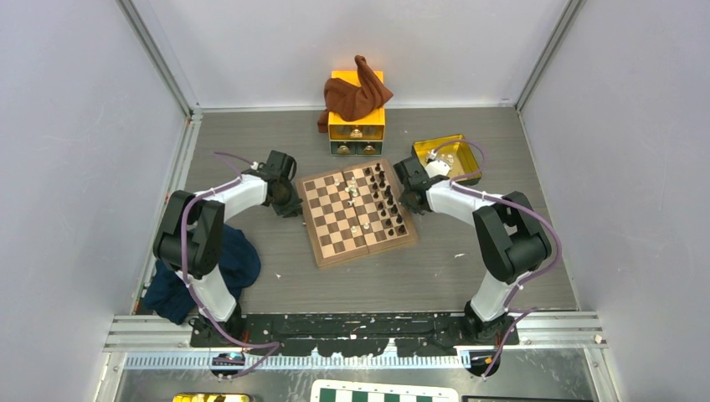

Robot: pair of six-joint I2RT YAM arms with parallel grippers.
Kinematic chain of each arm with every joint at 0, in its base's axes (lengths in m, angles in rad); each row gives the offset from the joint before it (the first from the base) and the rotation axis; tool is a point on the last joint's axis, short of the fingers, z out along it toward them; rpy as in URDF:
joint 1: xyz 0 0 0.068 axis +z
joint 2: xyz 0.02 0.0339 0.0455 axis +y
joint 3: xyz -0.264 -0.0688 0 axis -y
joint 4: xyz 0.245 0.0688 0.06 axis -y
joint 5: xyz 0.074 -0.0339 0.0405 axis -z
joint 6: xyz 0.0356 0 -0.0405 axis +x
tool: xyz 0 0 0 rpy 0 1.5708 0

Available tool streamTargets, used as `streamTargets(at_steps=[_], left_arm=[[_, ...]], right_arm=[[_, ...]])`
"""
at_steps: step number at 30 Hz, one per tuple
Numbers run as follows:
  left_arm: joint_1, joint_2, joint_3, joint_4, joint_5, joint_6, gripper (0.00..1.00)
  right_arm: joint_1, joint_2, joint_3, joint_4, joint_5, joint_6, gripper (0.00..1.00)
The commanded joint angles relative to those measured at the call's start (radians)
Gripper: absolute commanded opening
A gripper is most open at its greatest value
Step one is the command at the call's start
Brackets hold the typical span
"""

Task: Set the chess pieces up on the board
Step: Adjust the chessboard at the center of the board.

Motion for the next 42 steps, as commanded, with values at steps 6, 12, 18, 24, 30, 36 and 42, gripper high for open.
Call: streamTargets(at_steps=[6,12,18,24,30,36,42], left_arm=[[-0.053,0.015,0.048,-0.011,0.001,0.049,0.16],[-0.078,0.018,0.059,-0.017,-0.001,0.064,0.16],[-0.102,0.018,0.079,-0.028,-0.01,0.087,0.16],[-0.121,0.022,0.104,-0.04,-0.018,0.112,0.17],[-0.132,0.024,0.109,-0.043,-0.02,0.123,0.16],[-0.138,0.025,0.115,-0.05,-0.026,0.128,0.16],[-0.138,0.025,0.112,-0.068,-0.053,0.124,0.17]], right_arm=[[0.03,-0.091,-0.067,0.067,-0.042,0.076,0.01],[0.041,-0.116,-0.098,0.079,-0.049,0.101,0.01],[0.069,-0.136,-0.123,0.087,-0.048,0.126,0.01],[0.101,-0.167,-0.153,0.084,-0.036,0.153,0.01],[0.123,-0.196,-0.176,0.083,-0.031,0.175,0.01],[0.14,-0.224,-0.202,0.066,-0.009,0.192,0.01],[0.14,-0.26,-0.204,0.053,0.015,0.158,0.01]])
